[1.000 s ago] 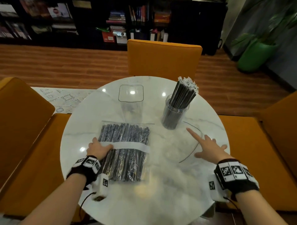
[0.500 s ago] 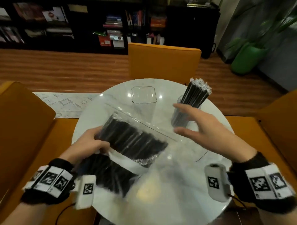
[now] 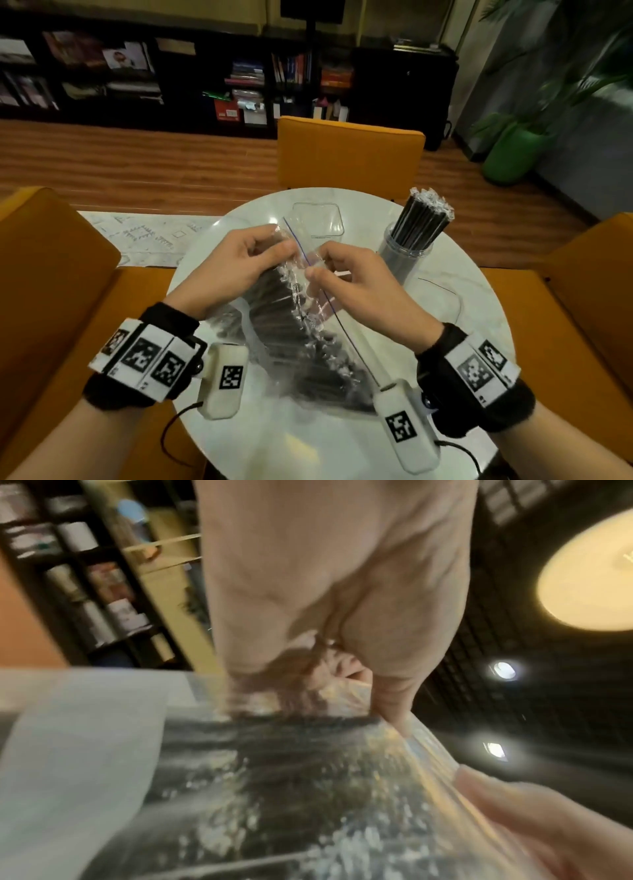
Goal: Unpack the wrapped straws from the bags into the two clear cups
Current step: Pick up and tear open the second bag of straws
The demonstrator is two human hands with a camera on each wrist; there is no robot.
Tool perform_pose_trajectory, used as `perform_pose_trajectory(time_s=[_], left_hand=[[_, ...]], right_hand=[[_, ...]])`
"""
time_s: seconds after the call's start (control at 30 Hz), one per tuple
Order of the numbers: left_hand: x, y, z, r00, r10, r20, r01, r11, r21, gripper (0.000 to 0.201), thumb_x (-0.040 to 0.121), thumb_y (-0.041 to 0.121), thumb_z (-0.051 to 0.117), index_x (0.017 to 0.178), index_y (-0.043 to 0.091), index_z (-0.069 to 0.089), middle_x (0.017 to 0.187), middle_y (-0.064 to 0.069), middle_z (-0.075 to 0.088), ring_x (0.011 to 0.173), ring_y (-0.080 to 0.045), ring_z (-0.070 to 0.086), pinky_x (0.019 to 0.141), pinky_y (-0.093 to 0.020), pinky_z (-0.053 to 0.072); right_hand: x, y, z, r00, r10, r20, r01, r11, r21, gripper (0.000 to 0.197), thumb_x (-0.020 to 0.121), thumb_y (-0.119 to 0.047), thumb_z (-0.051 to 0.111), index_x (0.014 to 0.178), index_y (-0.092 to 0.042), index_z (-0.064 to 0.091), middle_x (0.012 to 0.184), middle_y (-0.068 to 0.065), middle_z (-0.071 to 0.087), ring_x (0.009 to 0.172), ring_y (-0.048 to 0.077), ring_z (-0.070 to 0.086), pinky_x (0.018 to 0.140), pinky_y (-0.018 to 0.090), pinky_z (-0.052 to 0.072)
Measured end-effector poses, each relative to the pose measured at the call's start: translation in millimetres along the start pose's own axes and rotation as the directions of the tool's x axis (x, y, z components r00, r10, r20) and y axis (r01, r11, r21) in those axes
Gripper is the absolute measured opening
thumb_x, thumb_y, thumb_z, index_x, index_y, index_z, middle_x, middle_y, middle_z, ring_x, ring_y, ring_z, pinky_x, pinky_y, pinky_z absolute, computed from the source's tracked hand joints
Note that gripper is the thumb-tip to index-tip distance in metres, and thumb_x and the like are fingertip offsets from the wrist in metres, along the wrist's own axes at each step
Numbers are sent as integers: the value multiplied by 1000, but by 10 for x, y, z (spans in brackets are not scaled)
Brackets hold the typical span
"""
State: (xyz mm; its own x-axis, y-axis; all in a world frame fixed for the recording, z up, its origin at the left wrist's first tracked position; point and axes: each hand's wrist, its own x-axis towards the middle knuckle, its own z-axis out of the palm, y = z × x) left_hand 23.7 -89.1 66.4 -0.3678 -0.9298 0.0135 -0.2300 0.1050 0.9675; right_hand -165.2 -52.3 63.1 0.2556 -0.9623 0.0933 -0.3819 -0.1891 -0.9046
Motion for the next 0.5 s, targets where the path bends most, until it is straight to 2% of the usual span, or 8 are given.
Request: perform_pose_trajectory(time_s=[0.07,0.1,0.17,0.23,0.3,0.37,0.43,0.5], left_hand=[[9,-49,27,994,33,-101,-7,971,241,21,90,40,60,103,24,65,108,7,66,99,-9,62,89,-27,50],[-8,-35,52,975,55,-215,23,938,345,23,87,47,61,102,29,60,107,8,60,94,-8,58,84,-28,49],[-47,73,119,926,69,-371,60,944,324,33,80,55,64,91,26,57,89,6,57,76,-8,55,68,-26,45],[-53,153,169,937,-2,-350,86,970,225,40,75,57,68,83,19,60,74,3,62,65,-12,58,62,-30,49],[-36,153,185,954,-43,-297,104,976,193,29,77,44,73,79,16,64,68,-2,68,65,-19,67,69,-41,59],[-23,119,170,958,-64,-279,105,986,133,10,82,21,69,78,13,67,65,-6,71,64,-21,70,74,-45,61],[-52,122,152,962,-114,-246,121,993,15,8,87,6,63,82,8,69,67,-7,72,63,-18,71,73,-39,63],[-89,164,156,969,-161,-189,139,983,-124,9,89,2,62,88,4,72,73,-10,74,65,-16,71,66,-28,62]], right_hand=[[15,39,12,998,47,-30,-46,999,16,13,94,-17,62,88,-6,67,73,12,68,65,20,70,60,35,61],[7,52,29,996,78,-40,-76,996,45,13,93,-15,63,89,-4,68,72,13,68,66,22,71,60,35,61],[-14,67,83,993,115,-37,-111,988,106,13,92,-14,64,93,-1,69,75,17,70,72,30,72,61,37,62],[-31,70,148,995,94,-25,-90,989,119,12,91,-13,65,92,-1,69,75,19,71,71,32,72,62,39,62],[-38,71,190,998,63,-13,-61,993,103,11,89,-13,67,92,-3,70,73,16,72,69,31,72,64,43,62],[-37,60,202,999,52,0,-52,993,102,11,90,-13,67,96,-5,70,75,16,72,70,32,71,64,43,62],[-30,37,165,998,63,17,-65,988,137,10,92,-14,63,99,-7,67,74,16,70,68,30,71,62,41,62],[-3,-6,87,995,95,27,-99,973,206,9,94,-17,62,95,-8,64,72,14,67,61,26,69,59,39,60]])
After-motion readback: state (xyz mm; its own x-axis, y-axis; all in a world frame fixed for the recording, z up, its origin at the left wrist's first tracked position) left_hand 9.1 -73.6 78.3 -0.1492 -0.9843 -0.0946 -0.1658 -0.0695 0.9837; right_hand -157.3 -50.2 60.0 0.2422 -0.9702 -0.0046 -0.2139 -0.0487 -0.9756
